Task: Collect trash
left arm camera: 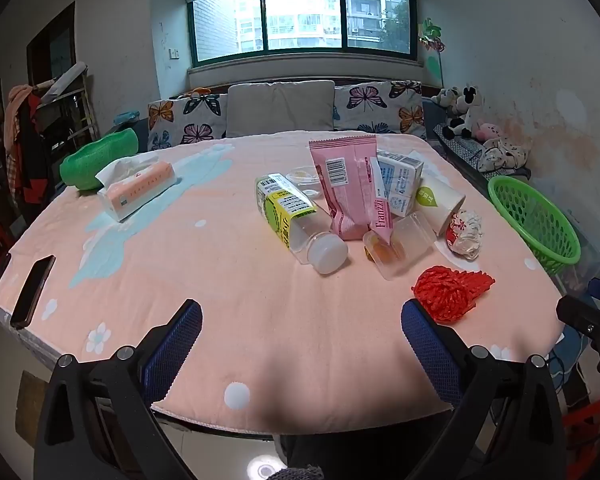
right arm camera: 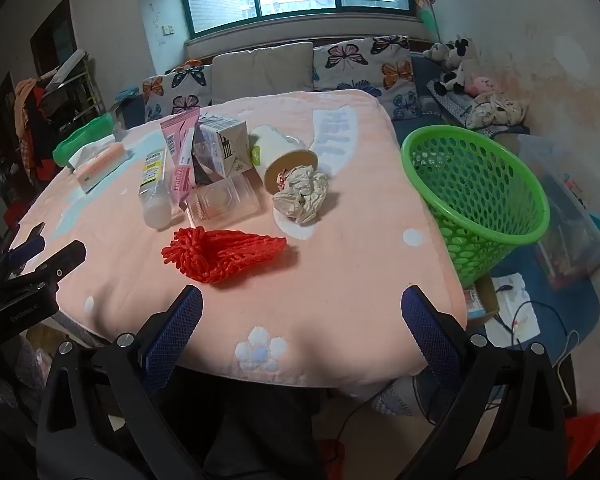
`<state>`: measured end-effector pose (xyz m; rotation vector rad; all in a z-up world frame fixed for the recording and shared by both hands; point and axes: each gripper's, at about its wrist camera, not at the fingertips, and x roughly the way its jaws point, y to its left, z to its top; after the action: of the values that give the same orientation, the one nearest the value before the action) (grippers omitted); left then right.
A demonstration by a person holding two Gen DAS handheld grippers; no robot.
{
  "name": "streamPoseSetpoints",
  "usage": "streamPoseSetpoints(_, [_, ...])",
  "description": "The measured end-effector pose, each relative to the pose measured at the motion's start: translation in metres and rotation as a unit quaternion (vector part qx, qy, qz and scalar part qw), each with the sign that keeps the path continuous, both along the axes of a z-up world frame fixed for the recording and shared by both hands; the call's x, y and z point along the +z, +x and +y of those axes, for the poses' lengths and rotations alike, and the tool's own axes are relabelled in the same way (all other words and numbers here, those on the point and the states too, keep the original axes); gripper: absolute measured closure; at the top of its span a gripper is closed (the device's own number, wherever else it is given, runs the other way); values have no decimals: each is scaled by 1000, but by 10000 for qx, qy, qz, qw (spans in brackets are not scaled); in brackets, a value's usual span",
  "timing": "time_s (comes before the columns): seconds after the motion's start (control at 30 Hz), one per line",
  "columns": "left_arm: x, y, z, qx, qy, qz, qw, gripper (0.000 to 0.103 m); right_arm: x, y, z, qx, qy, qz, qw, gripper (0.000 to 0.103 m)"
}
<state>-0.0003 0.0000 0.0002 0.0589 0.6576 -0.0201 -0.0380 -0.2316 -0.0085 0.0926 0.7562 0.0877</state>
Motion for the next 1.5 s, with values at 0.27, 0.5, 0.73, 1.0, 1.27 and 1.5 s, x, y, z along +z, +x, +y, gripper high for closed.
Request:
streamPoseSetpoints(0.27, [1,0,0,-2,-7,8,10000,6,0,0,-1,-16,-43,22,10000,4])
streamPoseSetpoints(0.5, [0,0,1,7,-26,19,10000,6,-1,0,-1,-26,-46,25,10000,4])
streamPoseSetpoints(0.73, [-1,-1,1,-3,-30,29,10000,6,0,-1,-2,-32,-50,32,10000,4])
streamPoseSetpoints(1.0, [4,1,0,2,-23,25,10000,6,-2,2,-2,-25,-61,55,10000,4])
streamPoseSetpoints(1.27, [6,2,1,12,-4,29,10000,6,-3,4,-2,-29,-71,74,9999,4])
streamPoseSetpoints(1.5, [2,-1,1,3,0,20,10000,6,-4,5,-1,-23,-69,84,9999,4])
